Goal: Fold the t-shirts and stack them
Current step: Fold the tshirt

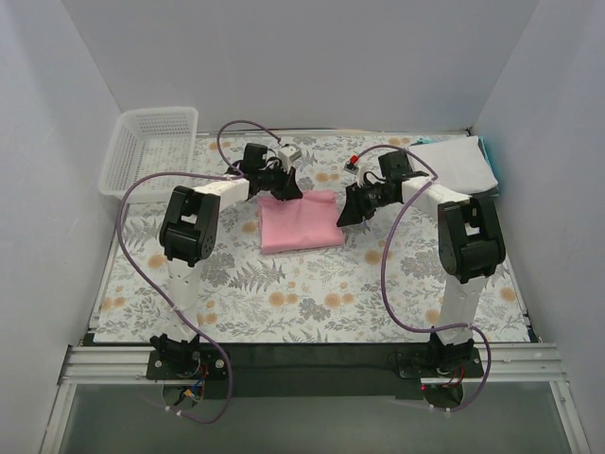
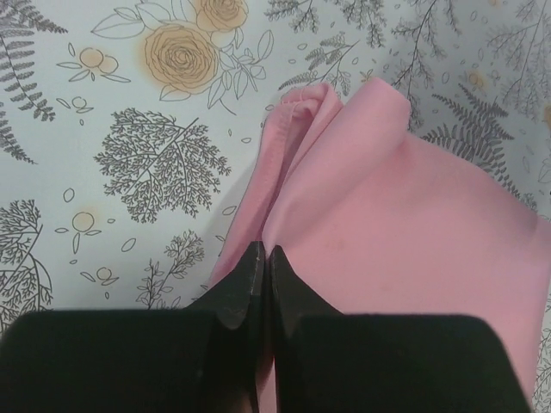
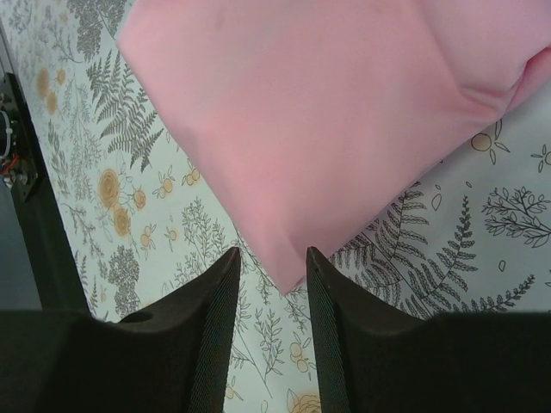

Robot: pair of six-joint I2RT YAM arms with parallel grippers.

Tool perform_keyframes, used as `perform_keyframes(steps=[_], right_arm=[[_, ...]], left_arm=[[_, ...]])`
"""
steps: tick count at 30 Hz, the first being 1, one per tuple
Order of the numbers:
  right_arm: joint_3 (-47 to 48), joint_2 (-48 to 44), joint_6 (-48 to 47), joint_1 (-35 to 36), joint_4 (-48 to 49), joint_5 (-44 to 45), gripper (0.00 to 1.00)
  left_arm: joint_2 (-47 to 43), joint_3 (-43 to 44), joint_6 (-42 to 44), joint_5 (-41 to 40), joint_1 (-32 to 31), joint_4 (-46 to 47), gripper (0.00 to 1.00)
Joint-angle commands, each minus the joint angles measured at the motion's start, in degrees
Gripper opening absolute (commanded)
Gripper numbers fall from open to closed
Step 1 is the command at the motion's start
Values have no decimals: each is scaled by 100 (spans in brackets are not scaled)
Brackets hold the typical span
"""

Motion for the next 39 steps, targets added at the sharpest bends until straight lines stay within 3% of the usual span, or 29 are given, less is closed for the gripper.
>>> perform_keyframes(steps=[1,6,8,11,14,15,21,26,31,39], right_arm=[[-51,-379,50,-13,190,-240,37],[-139,-502,216,-13,356,-302,37],[-139,-494,304,-13,479,-310,37],[-69,-380,427,-4,681,-284,37],[45,-204,647,23,945,-293,37],[72,-160,734,40,1041,-302,38],[520,113,1543,93,1867,-381,39],[1037,761,2202,137,2736,-416,39],[1697,1535,2685,181,3019,-539,38],[2778,2898,3179,190,3380,-338,39]], left_arm=[[-427,78,-481,283,125,403,0],[-279,33,-911,442,309,394,3],[-94,51,-903,241,371,289,18],[170,139,-929,39,529,148,30],[136,244,-1201,448,757,157,45],[83,253,-1245,573,801,157,54],[-1339,-650,-1649,1171,1109,646,51],[-2368,-1836,-2474,1426,1241,1106,40],[-2124,-2426,-3635,2033,1224,1913,35],[-912,-2498,-4655,1647,1478,3029,33]])
